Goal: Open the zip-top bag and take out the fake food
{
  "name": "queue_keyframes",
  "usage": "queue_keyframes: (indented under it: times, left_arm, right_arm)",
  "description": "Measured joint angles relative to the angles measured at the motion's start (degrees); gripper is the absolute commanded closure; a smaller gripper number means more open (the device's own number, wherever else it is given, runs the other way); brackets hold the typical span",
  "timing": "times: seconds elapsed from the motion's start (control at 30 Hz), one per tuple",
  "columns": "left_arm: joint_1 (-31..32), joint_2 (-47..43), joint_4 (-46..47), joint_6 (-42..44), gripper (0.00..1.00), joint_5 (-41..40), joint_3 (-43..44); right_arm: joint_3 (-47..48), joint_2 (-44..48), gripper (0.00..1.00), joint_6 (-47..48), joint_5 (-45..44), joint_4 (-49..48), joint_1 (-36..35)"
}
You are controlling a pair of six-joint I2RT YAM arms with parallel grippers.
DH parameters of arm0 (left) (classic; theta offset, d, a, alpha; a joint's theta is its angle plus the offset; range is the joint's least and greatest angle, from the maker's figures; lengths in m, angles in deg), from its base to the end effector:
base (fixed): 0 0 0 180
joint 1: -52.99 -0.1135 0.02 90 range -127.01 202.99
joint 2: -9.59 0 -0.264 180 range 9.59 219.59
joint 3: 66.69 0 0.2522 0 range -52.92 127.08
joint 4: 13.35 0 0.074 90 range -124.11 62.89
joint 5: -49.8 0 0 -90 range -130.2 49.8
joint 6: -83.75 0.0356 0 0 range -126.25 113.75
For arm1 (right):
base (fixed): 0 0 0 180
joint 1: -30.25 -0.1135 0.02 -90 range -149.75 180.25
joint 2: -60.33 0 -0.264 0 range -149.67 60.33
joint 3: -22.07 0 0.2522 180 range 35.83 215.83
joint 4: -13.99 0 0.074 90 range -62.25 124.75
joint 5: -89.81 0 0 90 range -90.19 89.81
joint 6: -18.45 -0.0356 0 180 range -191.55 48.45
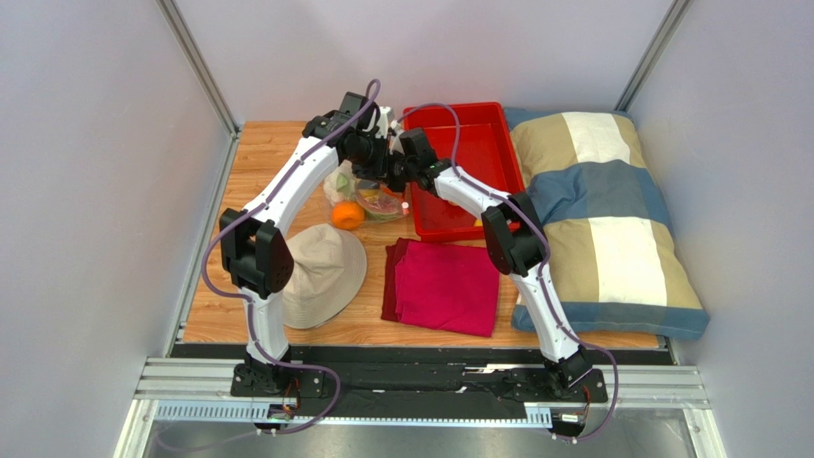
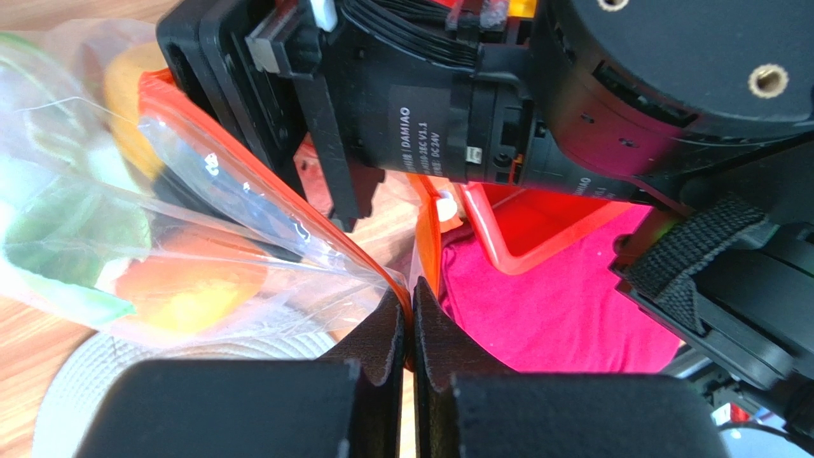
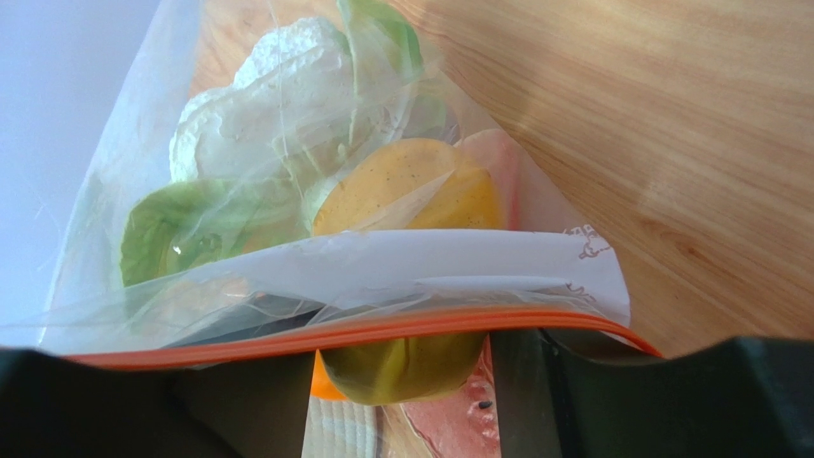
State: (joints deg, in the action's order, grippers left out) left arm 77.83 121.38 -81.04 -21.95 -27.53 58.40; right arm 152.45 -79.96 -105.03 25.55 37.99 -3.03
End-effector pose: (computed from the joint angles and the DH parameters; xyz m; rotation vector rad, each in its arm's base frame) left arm 0.3840 -0.1864 0.3283 0.2971 2.5627 -0.5554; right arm 0.4593 0.3200 0.1796 -0.2775 2.3138 1.1194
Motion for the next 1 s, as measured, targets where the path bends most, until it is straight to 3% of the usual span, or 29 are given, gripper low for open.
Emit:
queue_keyframes:
  times: [0.07,0.33,0.53,0.73,0.83,1.0]
  left_arm:
    - [0.02,-0.04,0.42,0.02,1.0,-1.05,-0.55]
    - [-1.73,-2.56,2.64,0.44,1.0,-4.2,-8.9]
    - [-3.65,-3.26,3.34,0.72,1.0,-5.81,-9.84]
    - [-4.26,-3.26,3.52,0.74,1.0,-6.16,-9.11]
    - [-4.24,-3.26,3.61,0.68,1.0,-5.75,-8.59]
    - [-4.24,-3.26,3.61,0.61,1.0,-4.83,-8.52]
  right_arm:
    - [0.68,0.04,1.0,0.13,0.39,2.32,0.17]
    - [3.1,2.05,1.0,3.37,6.91,16.52,3.02]
    - [7.5,3.17,1.0,4.57,13.94,25.62,5.73]
    - [3.04,10.47,0.91,7.5,14.29,31.32,7.89]
    - [2.14,14.19,0.8,9.97,10.64,33.53,9.92]
    - [1.97,15.87,0.46,13.03,4.5,35.47,15.13]
